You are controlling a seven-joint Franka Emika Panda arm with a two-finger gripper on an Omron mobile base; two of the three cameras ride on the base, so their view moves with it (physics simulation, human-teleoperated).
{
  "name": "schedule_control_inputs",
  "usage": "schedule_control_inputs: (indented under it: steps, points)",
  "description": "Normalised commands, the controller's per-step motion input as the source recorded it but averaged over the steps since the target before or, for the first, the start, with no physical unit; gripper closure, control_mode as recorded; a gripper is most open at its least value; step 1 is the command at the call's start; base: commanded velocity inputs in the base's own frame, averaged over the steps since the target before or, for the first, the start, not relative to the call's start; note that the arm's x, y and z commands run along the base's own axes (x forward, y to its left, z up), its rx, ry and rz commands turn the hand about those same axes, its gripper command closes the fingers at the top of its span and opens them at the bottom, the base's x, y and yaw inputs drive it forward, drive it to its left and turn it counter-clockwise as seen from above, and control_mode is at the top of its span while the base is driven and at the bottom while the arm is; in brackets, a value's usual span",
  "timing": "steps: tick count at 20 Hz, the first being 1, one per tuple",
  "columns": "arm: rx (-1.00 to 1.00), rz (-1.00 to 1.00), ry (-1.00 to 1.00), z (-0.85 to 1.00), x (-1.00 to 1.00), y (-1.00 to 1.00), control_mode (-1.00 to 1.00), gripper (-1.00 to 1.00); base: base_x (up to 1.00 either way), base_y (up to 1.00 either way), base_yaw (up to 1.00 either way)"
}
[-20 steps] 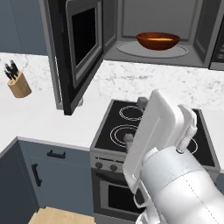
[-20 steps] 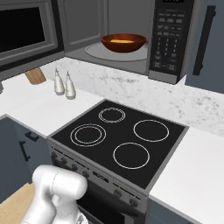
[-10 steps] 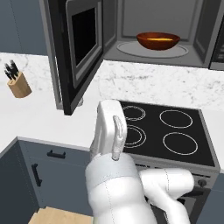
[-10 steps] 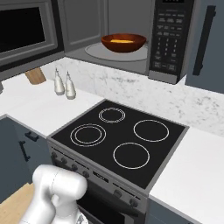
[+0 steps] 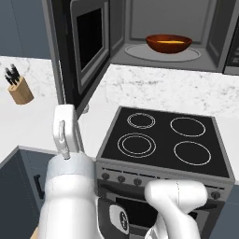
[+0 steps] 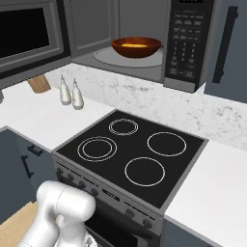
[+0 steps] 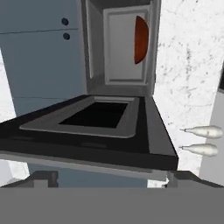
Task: Pick the corn from the sink and place it in the bowl. Then pick the bowl and place it in the microwave. Then close the microwave door and press the start button.
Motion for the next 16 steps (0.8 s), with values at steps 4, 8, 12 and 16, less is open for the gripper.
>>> schedule_control_inputs:
  steps: [4,8,12,16]
  points:
    - [0.06,-0.08,-0.05,-0.49,0.67,0.52,-1.0,-1.0,0.0,0.0,0.0]
    - [0.12,-0.07,-0.11,-0.5,0.49,0.65,-1.0,-1.0,0.0,0.0,0.0]
    - [0.14,-0.09,-0.05,-0.36,0.49,0.65,-1.0,-1.0,0.0,0.0,0.0]
    - [0.18,-0.07,0.0,-0.39,0.53,0.49,-1.0,-1.0,0.0,0.0,0.0]
